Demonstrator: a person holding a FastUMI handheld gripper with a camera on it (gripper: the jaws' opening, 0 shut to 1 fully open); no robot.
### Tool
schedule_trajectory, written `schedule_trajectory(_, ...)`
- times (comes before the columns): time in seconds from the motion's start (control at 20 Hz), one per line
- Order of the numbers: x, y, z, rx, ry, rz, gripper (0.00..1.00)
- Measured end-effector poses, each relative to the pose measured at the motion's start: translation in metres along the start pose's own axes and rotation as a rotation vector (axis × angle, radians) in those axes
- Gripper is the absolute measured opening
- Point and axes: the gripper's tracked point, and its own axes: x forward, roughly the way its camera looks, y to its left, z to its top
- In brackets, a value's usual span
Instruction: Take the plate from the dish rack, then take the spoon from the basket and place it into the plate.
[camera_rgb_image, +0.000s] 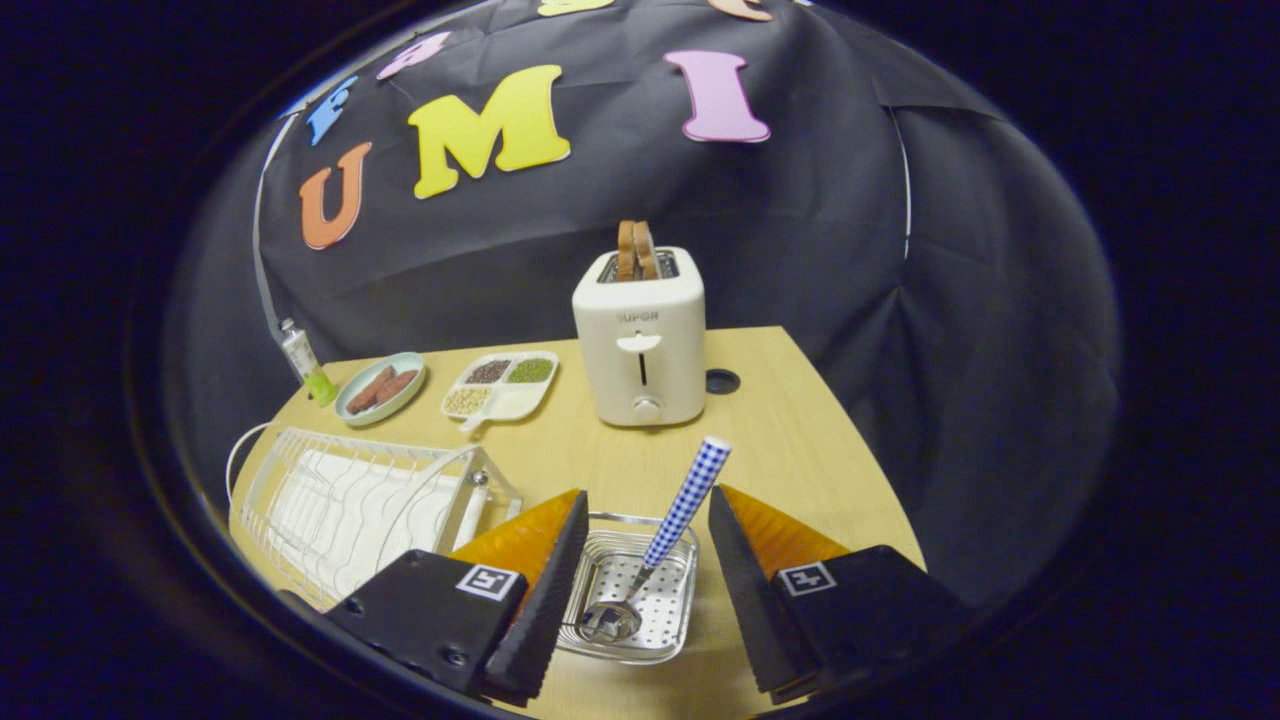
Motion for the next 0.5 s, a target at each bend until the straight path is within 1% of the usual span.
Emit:
schedule_trajectory(0.05, 0.0045, 0.0011, -0.0038, 0.007, 0.030, 0.012, 0.79)
schedule_trajectory(0.1, 0.0076, 0.0026, -0.0016, 0.028, 0.026, 0.024, 0.78)
schedule_trajectory(0.2, 0.0081, 0.0044, -0.0005, 0.015, 0.050, 0.038, 0.74)
schedule_trajectory(0.35, 0.0102, -0.0005, -0.0002, -0.010, 0.094, 0.050, 0.74)
schedule_trajectory(0.5, 0.0075, 0.0000, -0.0014, 0.009, 0.105, 0.078, 0.72)
